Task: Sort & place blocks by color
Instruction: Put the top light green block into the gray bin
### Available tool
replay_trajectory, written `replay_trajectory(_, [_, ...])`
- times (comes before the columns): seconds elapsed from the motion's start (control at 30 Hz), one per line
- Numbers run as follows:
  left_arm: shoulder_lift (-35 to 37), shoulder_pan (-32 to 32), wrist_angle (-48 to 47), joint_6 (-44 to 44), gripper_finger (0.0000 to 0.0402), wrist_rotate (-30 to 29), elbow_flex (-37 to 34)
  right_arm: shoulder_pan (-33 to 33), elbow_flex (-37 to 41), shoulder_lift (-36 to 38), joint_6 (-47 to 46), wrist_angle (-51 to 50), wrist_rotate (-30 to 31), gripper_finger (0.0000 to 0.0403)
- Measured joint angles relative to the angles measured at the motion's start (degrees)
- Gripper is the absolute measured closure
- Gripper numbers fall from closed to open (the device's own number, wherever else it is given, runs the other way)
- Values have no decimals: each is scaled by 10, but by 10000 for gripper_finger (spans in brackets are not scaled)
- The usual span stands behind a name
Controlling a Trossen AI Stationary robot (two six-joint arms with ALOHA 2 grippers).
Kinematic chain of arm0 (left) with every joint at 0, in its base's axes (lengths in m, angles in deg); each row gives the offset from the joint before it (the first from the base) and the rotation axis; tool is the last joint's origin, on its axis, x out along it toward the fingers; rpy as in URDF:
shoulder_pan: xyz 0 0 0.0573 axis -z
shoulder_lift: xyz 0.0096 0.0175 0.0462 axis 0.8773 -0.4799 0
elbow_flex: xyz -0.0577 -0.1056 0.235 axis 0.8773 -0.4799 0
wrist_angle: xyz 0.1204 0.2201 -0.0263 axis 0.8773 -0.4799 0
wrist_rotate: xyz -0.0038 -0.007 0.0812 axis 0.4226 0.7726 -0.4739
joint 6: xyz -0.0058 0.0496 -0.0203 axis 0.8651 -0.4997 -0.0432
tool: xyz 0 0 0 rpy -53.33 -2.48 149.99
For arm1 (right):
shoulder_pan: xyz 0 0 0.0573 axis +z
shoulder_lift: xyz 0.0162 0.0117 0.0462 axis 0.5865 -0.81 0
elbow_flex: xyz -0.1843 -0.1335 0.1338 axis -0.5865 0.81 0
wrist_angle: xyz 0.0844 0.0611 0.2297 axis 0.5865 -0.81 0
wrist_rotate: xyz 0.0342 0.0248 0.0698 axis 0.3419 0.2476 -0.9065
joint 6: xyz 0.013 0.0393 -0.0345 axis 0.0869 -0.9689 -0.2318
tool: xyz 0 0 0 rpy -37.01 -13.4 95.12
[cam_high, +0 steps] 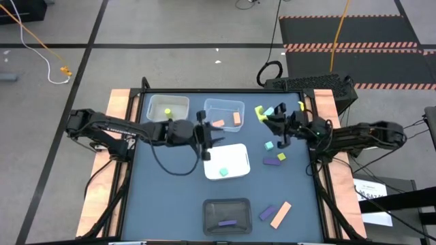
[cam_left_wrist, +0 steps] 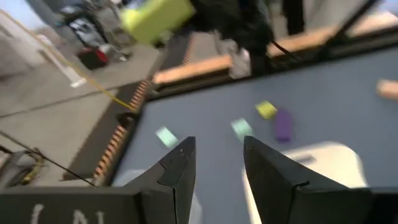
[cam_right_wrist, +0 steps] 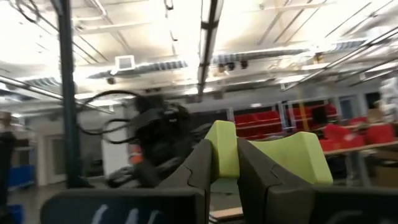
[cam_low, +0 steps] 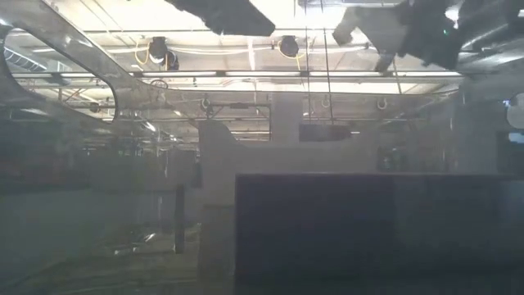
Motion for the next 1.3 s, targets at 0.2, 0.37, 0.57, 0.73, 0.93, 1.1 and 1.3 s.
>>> replay_trajectory(0.2, [0, -16, 38, -99, 253, -14, 0, 40, -54, -23, -7, -48, 3, 369])
replay_trajectory(0.37, [0, -18, 86, -157, 207, -57, 0, 53, -105, -64, -17, -68, 7, 370])
replay_trajectory(0.57, [0, -18, 112, -265, 135, -75, 0, 52, -150, -117, -81, -67, 58, 368])
replay_trajectory(0.73, [0, -18, 120, -316, 92, -75, 0, 52, -189, -163, -118, -66, 81, 364])
replay_trajectory(0.93, [-9, -26, 183, -291, 81, -90, 0, 63, -246, -223, -131, -67, 78, 367])
replay_trajectory(1.1, [-9, -31, 166, -271, 98, -87, 0, 71, -270, -253, -131, -48, 79, 366])
replay_trajectory(1.3, [-9, -33, 165, -253, 141, -87, 0, 72, -278, -255, -127, -39, 78, 366])
